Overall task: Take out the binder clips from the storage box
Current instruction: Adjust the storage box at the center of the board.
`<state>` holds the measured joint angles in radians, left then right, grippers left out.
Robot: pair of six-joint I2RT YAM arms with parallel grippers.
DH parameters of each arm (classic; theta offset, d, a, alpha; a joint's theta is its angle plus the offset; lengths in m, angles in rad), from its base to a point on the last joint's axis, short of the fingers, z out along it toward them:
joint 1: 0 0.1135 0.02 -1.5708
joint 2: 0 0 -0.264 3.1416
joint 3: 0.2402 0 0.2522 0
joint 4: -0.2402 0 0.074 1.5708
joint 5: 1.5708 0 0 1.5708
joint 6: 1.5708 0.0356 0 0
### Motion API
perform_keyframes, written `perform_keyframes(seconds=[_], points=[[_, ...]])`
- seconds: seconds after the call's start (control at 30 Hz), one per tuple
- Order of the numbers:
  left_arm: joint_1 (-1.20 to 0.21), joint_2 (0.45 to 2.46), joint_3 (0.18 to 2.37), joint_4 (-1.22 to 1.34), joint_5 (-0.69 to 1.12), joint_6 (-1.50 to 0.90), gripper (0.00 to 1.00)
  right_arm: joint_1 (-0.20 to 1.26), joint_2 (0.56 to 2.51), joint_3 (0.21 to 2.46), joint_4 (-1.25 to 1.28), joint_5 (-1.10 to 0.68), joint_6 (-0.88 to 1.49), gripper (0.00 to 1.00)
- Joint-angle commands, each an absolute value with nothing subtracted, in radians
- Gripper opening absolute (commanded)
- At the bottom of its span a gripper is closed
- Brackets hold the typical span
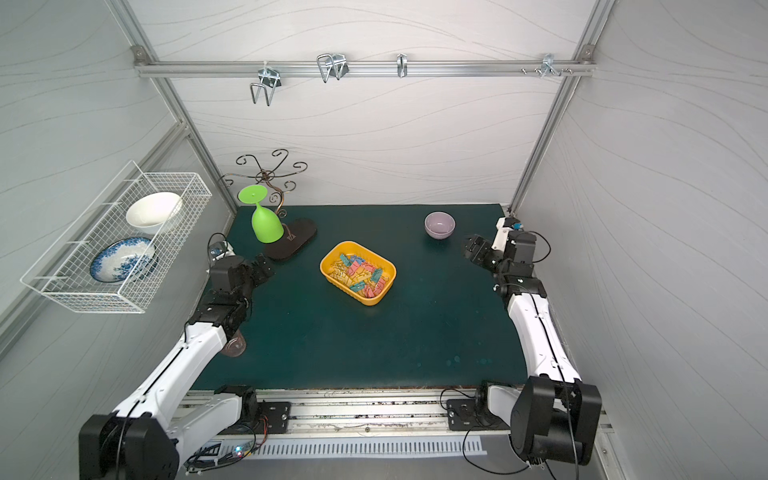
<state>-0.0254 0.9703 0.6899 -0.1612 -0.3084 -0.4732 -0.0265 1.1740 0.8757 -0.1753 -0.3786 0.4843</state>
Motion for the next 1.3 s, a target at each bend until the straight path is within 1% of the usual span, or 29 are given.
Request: perform_keyframes(seconds=[0.0, 0.07, 0.1, 0.17, 0.23, 0.3, 0.4, 0.47, 0.57, 0.73, 0.77, 0.87, 0.97, 1.03, 1.17, 1.27], points=[[-0.007, 0.910, 0.736, -0.456, -0.124, -0.602, 0.99, 0.127, 1.198, 0.851, -0.394, -0.514, 0.618, 0.79], [-0.006, 0.890, 0.726, -0.444, 0.033, -0.581, 0.99, 0.253, 1.201, 0.841, -0.381, -0.417, 0.693, 0.74], [-0.007, 0.887, 0.726, -0.439, 0.112, -0.563, 0.99, 0.307, 1.209, 0.837, -0.368, -0.380, 0.734, 0.73], [-0.007, 0.892, 0.729, -0.448, 0.193, -0.571, 0.99, 0.416, 1.244, 0.837, -0.308, -0.334, 0.797, 0.70], [-0.008, 0.910, 0.730, -0.448, 0.256, -0.586, 0.99, 0.492, 1.293, 0.854, -0.286, -0.270, 0.853, 0.66], [-0.009, 0.938, 0.723, -0.437, 0.310, -0.606, 0.98, 0.565, 1.358, 0.885, -0.264, -0.216, 0.897, 0.60], [-0.009, 0.980, 0.723, -0.437, 0.360, -0.607, 0.98, 0.617, 1.433, 0.923, -0.268, -0.145, 0.938, 0.57], [-0.012, 0.999, 0.731, -0.447, 0.382, -0.600, 0.99, 0.628, 1.473, 0.934, -0.251, -0.129, 0.963, 0.56], [-0.019, 1.021, 0.746, -0.463, 0.388, -0.586, 0.98, 0.628, 1.537, 0.947, -0.211, -0.136, 1.010, 0.49], [-0.032, 1.056, 0.775, -0.480, 0.394, -0.569, 0.98, 0.626, 1.643, 1.009, -0.164, -0.161, 1.024, 0.47], [-0.035, 1.059, 0.778, -0.482, 0.394, -0.570, 0.99, 0.624, 1.665, 1.023, -0.159, -0.166, 1.027, 0.44], [-0.039, 1.062, 0.773, -0.473, 0.395, -0.572, 0.98, 0.621, 1.716, 1.060, -0.168, -0.163, 1.026, 0.43], [-0.043, 1.068, 0.771, -0.461, 0.394, -0.568, 0.98, 0.616, 1.753, 1.078, -0.162, -0.177, 1.046, 0.35], [-0.044, 1.075, 0.782, -0.473, 0.382, -0.562, 0.98, 0.616, 1.760, 1.089, -0.170, -0.172, 1.042, 0.34], [-0.048, 1.084, 0.788, -0.474, 0.364, -0.572, 0.98, 0.609, 1.750, 1.090, -0.207, -0.149, 1.041, 0.22], [-0.057, 1.097, 0.798, -0.474, 0.356, -0.584, 0.98, 0.591, 1.739, 1.075, -0.205, -0.169, 1.041, 0.13]])
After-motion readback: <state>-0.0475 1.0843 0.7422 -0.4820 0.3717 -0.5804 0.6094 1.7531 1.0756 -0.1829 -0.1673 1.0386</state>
